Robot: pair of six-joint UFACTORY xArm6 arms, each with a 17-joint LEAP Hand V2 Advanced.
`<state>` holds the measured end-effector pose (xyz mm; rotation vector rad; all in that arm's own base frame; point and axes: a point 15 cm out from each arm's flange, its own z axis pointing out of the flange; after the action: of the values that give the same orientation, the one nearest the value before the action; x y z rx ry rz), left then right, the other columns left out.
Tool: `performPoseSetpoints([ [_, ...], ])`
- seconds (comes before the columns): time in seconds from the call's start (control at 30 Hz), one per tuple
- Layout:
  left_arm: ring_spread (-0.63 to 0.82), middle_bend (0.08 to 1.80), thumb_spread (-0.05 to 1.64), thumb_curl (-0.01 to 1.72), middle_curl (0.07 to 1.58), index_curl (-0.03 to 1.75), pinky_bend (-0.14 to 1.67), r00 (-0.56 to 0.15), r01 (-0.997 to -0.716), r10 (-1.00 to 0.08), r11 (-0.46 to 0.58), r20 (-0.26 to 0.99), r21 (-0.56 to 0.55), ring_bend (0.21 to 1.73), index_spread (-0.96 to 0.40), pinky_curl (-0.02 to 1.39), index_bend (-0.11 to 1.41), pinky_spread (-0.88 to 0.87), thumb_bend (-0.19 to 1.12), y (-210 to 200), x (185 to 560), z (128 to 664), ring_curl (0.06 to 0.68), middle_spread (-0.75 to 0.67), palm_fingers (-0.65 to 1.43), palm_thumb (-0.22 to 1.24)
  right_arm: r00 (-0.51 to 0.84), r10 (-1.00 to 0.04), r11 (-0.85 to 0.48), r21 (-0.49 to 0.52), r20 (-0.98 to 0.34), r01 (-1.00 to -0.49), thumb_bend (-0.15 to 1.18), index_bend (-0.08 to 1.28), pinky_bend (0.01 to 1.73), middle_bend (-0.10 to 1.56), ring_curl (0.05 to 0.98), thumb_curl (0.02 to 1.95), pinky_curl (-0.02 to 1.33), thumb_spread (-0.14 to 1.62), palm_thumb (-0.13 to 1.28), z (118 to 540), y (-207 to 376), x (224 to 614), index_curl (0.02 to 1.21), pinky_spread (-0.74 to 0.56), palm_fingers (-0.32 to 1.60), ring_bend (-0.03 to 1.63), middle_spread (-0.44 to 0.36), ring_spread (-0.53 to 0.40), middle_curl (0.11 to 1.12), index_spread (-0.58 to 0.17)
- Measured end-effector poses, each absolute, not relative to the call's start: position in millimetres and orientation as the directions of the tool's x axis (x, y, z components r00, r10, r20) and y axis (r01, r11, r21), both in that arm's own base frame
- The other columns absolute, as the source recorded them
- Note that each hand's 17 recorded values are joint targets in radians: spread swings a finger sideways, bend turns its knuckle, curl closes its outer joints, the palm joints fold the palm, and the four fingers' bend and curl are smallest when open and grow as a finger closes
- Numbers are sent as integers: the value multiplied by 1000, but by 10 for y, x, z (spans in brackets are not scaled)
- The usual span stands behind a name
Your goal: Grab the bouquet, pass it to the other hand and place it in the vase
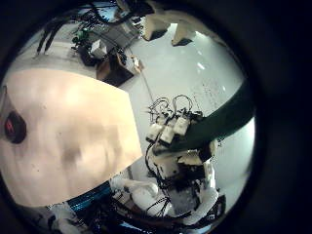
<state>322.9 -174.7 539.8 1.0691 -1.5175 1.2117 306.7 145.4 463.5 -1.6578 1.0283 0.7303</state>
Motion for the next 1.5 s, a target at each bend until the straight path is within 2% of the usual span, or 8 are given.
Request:
performPoseSetpoints([
  [0.13,438,442,999,323,421,283,219,-208,-967,-51,158,977,-198,590,154,313,165,410,-24,-1824,3234,5431,215,231,378,257,454,-275,-136,-434,-847,-891,-4,1211,1246,1415,658,1294,828,830,1147,4622,1484,3050,841,-217,1157,1475,-100,-176,680,-206],
  [0.27,151,635,993,331,509,310,293,-201,-969,-3,144,980,-199,685,38,339,193,177,-18,-1848,3246,5499,233,53,720,299,451,-272,-140,-428,-850,-893,-4,1212,1240,1415,659,1298,838,831,1147,4611,1497,3048,839,-216,1157,1474,-100,-176,679,-206],
  [0.5,-318,898,1042,408,715,467,731,-197,-976,114,74,974,-206,1140,-258,563,477,-193,105,-1805,3295,5675,427,-239,1319,662,437,-313,-93,-431,-843,-898,-14,1215,1230,1421,662,1277,852,841,1117,4545,1429,3176,838,-220,1152,1468,-101,-179,682,-206],
  [0.8,-394,1176,1036,545,838,731,1048,-288,-958,121,-36,950,-285,1391,-485,816,968,-415,131,-1595,3359,5831,541,-397,1182,861,371,-345,-28,-386,-862,-922,-52,947,1102,1233,588,977,741,942,831,4333,1357,3275,765,-385,971,1330,-120,-193,609,-249],
  [0.9,-391,1223,1047,577,851,778,1093,-318,-948,92,-39,944,-315,1443,-511,886,1026,-452,123,-1548,3366,5866,563,-413,1143,883,362,-345,-22,-378,-866,-926,-40,675,1178,1032,578,892,733,963,790,4312,1346,3277,718,-448,583,1301,-133,-215,558,-291],
  [1.1,-389,1285,1078,640,856,846,1129,-385,-921,-14,-66,923,-385,1497,-535,1011,1073,-513,108,-1342,3423,5966,588,-423,1101,905,357,-342,-24,-372,-869,-928,-40,428,1094,744,477,754,706,988,727,4323,1353,3264,547,-131,68,1110,-89,-134,446,-393],
  [1.33,-380,1310,1088,684,847,884,1110,-473,-853,-186,-148,861,-500,1509,-542,1098,1085,-552,77,-802,3560,6266,595,-420,1089,897,335,-381,-50,-343,-862,-938,-47,264,1027,534,352,623,615,998,631,4255,1314,3223,424,275,-61,897,-16,92,360,-422],
  [1.5,-376,1322,1105,716,836,909,1081,-483,-810,-313,-195,818,-553,1512,-546,1161,1077,-582,57,-377,3634,6290,596,-416,1086,898,327,-381,-48,-335,-865,-941,-36,192,908,440,298,560,537,1004,598,4242,1311,3228,390,409,-48,788,22,156,332,-415],
])
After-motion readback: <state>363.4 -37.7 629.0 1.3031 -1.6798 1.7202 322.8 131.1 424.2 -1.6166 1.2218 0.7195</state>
